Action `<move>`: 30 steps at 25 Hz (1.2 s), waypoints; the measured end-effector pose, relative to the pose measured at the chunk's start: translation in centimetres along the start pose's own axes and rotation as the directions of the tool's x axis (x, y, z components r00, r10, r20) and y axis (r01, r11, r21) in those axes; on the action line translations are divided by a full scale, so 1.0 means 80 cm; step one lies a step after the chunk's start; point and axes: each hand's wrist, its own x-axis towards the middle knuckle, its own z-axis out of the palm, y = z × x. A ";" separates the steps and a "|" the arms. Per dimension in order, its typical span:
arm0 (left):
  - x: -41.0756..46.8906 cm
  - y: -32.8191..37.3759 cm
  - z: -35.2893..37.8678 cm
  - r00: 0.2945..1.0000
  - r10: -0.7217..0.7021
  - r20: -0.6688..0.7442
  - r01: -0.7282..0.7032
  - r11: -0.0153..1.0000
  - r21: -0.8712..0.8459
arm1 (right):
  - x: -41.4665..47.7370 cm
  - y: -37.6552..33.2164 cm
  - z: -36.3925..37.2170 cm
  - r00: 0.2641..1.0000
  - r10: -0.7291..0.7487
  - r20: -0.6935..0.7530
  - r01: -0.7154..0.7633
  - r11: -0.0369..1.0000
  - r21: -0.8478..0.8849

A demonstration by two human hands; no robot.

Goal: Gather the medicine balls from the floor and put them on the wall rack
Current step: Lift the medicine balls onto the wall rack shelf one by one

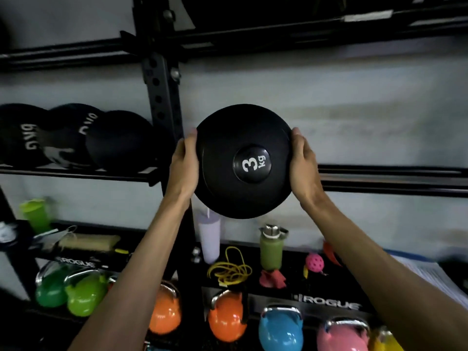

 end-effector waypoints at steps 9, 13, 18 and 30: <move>0.148 -0.064 -0.049 0.992 0.097 -0.076 -0.106 0.987 -0.118 | 0.107 0.042 0.157 0.987 -0.155 -0.044 0.158 0.985 0.069; 0.202 -0.102 -0.055 0.994 0.102 -0.047 -0.104 0.993 -0.052 | 0.144 0.085 0.200 0.987 -0.149 -0.056 0.153 0.984 0.090; 0.240 -0.126 -0.046 0.957 0.219 -0.192 -0.206 0.975 0.088 | 0.184 0.106 0.225 0.999 -0.038 0.015 0.038 0.999 0.017; 0.298 -0.121 0.003 0.845 0.534 0.025 -0.523 0.817 0.245 | 0.201 0.153 0.212 0.998 -0.027 -0.057 0.034 0.990 0.136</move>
